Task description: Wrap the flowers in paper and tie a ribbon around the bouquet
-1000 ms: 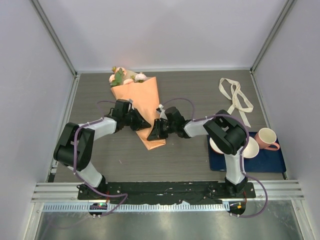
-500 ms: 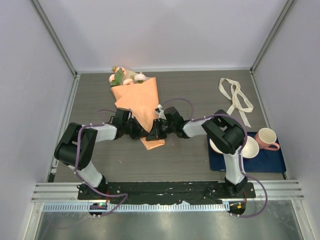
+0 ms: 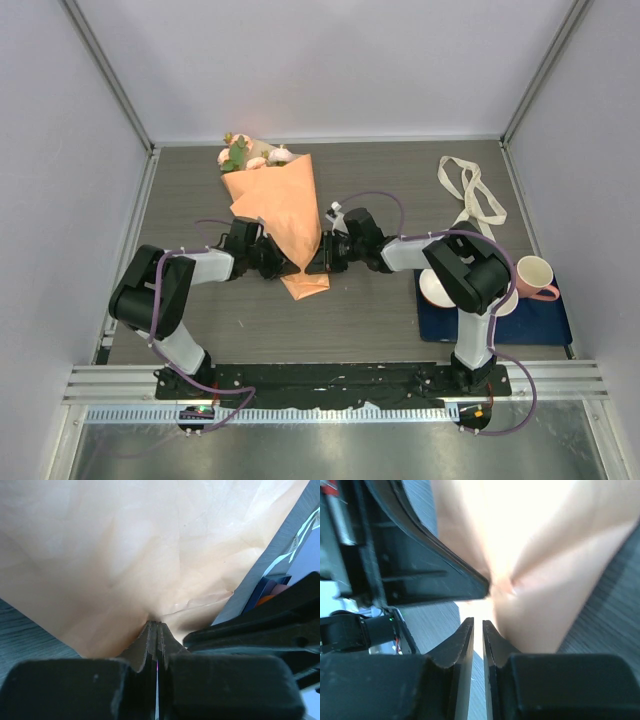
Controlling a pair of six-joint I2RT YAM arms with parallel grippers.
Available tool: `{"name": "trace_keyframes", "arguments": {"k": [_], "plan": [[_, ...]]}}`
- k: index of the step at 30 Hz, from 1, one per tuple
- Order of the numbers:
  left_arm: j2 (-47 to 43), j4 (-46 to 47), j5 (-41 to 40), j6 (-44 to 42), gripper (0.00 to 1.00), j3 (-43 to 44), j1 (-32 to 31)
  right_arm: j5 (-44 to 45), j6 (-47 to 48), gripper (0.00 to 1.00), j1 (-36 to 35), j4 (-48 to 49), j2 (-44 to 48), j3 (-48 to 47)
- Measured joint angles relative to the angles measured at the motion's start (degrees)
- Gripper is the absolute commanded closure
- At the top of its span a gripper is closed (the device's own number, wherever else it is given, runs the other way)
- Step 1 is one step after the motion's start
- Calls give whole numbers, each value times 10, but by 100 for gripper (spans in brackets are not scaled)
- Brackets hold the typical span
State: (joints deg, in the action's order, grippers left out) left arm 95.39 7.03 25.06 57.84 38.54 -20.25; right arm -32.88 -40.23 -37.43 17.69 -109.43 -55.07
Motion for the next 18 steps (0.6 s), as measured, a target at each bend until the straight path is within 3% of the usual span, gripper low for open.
{"name": "trace_keyframes", "arguments": {"k": [4,12,15,18], "plan": [[0,0,0,-7,100,0,0,2,-1,84,-1,9,0,52],[-16,-24,12,-44,73,7,-1,-5,-5,85,-1,38,11,83],[-40,-52,25,-58,73,9,-2,-6,-5,85,-1,38,11,83],[-58,-71,42,-63,84,20,-2,-6,-5,85,-1,38,11,83]]}}
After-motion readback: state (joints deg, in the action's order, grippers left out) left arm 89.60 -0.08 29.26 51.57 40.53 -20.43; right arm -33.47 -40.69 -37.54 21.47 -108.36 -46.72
